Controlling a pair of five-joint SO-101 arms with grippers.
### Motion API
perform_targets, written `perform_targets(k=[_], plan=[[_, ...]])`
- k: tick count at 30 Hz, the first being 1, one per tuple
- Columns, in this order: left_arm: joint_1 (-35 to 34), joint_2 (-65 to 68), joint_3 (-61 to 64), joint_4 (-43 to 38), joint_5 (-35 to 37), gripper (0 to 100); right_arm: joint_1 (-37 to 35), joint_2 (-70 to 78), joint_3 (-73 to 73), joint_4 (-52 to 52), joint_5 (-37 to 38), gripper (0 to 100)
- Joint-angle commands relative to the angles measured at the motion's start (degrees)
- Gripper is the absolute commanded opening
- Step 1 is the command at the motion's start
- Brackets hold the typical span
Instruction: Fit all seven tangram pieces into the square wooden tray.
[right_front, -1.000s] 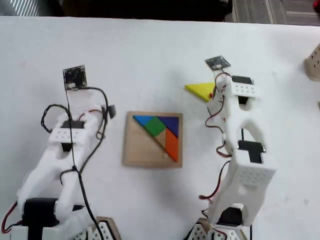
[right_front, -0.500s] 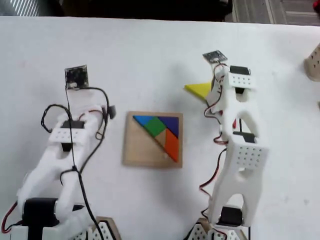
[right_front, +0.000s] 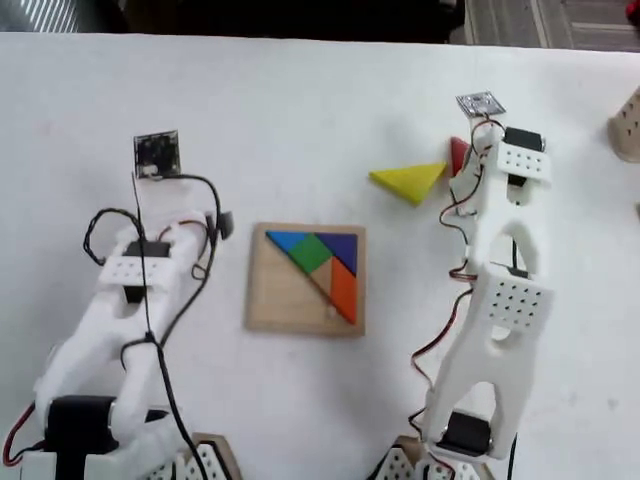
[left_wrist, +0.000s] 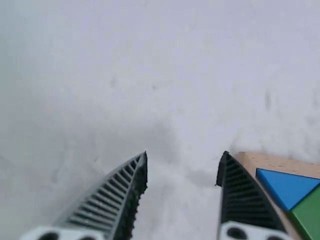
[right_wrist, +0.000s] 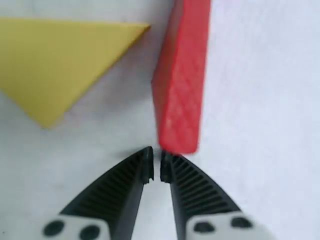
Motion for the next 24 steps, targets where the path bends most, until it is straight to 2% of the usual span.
perform_targets(k=[1,6,13,18,24], plan=[[0.7,0.0,-3.1,-1.8,-0.4,24,0.9,-0.6,-0.8,0.9,-0.1,1.7],[0.7,0.0,-3.1,-1.8,-0.5,24,0.7,-0.7,-1.7,1.1,-0.4,1.7],[0.7,0.0,-3.1,-1.8,-0.5,24,-0.4,-0.1,-12.5,10.2,-0.5,1.8],[0.7,0.0,-3.1,-1.8,-0.5,24,-1.7,0.0,-15.6,11.5,-0.5,2.5],[0.7,0.0,-3.1,-1.8,-0.5,24,-3.8,-0.1,-15.6,11.4,-0.6,18.0]])
